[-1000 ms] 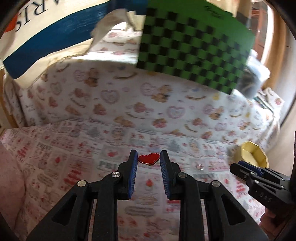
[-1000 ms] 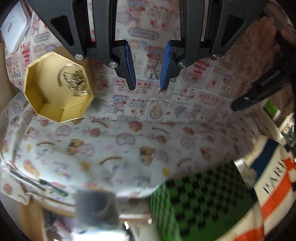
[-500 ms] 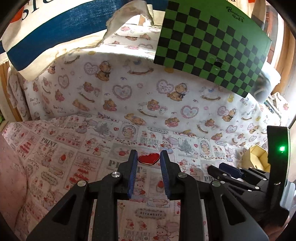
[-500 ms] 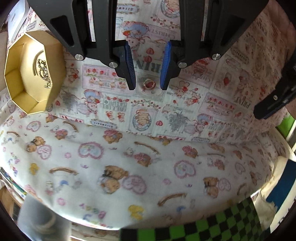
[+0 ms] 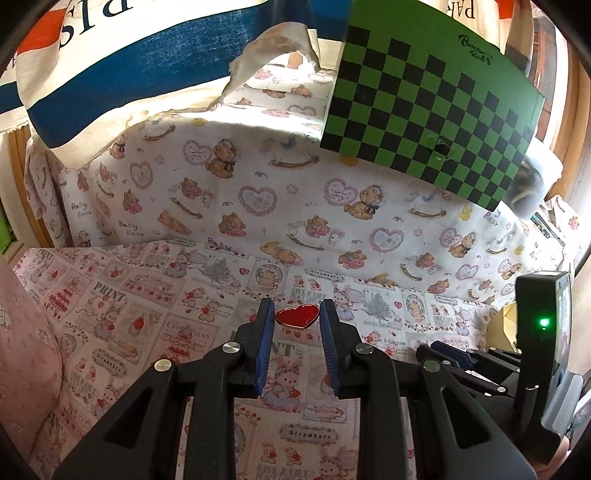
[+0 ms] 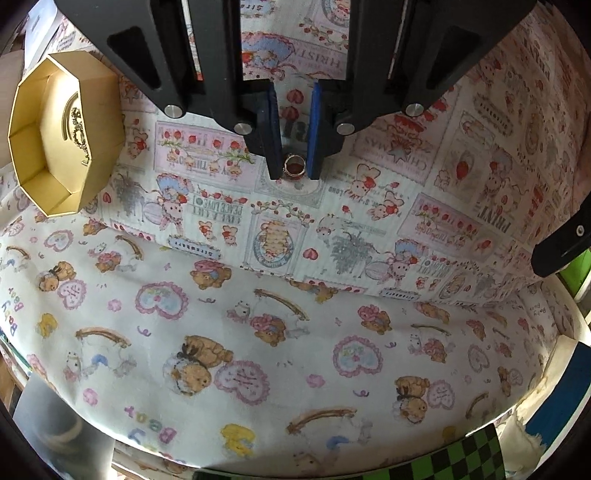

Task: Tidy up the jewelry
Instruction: 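Carry the heart charm and silver ring over the yellow box with both tools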

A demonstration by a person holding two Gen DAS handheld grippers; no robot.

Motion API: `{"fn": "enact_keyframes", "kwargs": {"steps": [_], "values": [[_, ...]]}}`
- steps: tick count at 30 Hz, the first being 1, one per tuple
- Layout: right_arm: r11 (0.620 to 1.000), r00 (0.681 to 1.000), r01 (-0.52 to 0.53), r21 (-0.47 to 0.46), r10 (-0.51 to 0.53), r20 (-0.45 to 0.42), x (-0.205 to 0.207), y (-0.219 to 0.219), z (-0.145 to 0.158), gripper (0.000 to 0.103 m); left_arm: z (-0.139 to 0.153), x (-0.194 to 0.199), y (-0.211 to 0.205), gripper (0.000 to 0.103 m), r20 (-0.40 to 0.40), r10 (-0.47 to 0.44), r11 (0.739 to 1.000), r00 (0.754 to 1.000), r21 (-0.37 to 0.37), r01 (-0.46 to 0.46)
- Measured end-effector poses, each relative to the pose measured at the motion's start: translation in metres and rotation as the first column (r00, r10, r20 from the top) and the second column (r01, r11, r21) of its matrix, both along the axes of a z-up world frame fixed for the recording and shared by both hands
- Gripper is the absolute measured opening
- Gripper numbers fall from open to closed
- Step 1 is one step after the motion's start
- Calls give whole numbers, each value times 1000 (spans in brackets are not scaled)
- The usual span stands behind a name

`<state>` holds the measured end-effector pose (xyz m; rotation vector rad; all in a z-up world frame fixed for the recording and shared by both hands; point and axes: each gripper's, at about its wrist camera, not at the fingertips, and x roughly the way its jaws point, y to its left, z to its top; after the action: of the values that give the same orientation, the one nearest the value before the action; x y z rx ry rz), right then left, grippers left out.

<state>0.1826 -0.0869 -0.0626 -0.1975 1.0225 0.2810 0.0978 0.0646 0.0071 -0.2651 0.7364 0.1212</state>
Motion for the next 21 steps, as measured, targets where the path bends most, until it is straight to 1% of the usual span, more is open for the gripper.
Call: {"fn": "enact_keyframes", "kwargs": {"steps": [4,7,11,13,16,19,21], "values": [[1000,999,-16,-8,16,37,-23,-12,12,14,0,1,-4,24,1,-18,1000,1000,18,18],[999,995,-35,-22,37,95,-45,-22,22,14,0,0,-11,24,3,-27,998,1000,50,26],[998,983,-62,-31,66,174,-76,-31,32,14,-2,0,-19,24,-1,-49,997,999,67,49],[997,979,-74,-7,74,192,-84,-39,37,14,-1,-1,-25,24,3,-59,996,998,75,58],[998,976,-62,34,53,209,-90,-50,43,14,1,-5,-34,24,19,-85,992,996,93,83],[997,965,-57,49,42,260,-96,-60,54,14,3,-8,-42,24,33,-107,988,994,111,103],[996,960,-54,72,32,277,-99,-68,61,14,3,-9,-47,24,37,-121,985,992,126,116]]}}
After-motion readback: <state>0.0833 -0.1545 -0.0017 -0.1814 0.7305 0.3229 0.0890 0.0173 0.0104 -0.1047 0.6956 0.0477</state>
